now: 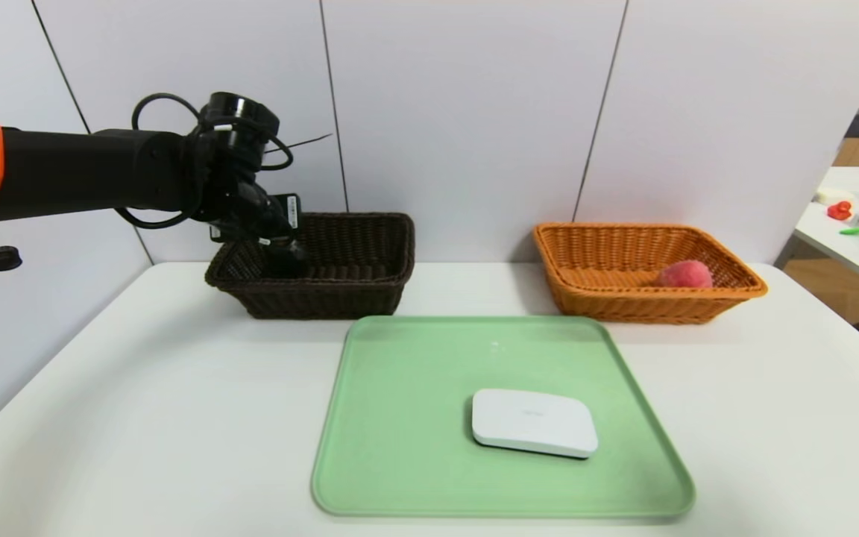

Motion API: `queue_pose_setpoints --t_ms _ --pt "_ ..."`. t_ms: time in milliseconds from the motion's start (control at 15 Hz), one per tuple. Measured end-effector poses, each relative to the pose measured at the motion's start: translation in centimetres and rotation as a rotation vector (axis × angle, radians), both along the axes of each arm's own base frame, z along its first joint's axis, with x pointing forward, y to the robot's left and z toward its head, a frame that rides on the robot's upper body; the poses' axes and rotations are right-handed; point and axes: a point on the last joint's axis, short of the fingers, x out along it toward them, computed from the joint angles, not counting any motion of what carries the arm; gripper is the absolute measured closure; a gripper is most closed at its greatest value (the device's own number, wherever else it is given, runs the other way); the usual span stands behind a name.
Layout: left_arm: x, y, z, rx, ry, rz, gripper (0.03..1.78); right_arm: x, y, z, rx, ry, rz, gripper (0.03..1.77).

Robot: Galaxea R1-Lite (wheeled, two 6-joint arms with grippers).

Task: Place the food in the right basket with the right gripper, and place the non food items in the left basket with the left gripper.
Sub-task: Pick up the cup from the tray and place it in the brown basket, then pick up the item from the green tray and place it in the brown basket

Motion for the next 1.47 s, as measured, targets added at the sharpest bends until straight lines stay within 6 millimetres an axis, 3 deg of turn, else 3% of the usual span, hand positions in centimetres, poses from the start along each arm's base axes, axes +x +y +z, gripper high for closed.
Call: queue_pose_setpoints --t_ms 200,533,667,867,1133,1467 --pt "-2.7 -2.5 2.2 0.016 -0.014 -0.093 0.52 0.1 0.0 0.0 0.000 0.002 0.002 0.10" --pt "-12.2 -9.9 7.5 0.009 -0.056 -0.409 0.33 0.2 0.0 -0.3 0.000 0.012 0.003 0.10" --pt "-15.8 -12.3 7.7 0.026 -0.019 -0.567 0.28 0.2 0.0 -0.5 0.002 0.019 0.002 0.10" --pt "-20.3 -14.8 6.0 0.123 0.098 -0.825 0.22 0.2 0.0 -0.5 0.003 0.020 0.001 0.10" --pt "-21.2 -16.2 4.6 0.195 0.135 -1.007 0.17 0.1 0.0 -0.6 0.008 0.019 -0.002 0.10" --pt "-19.8 -18.4 3.2 0.250 0.074 -1.083 0.14 -0.5 0.0 -1.3 0.048 0.022 -0.001 0.10"
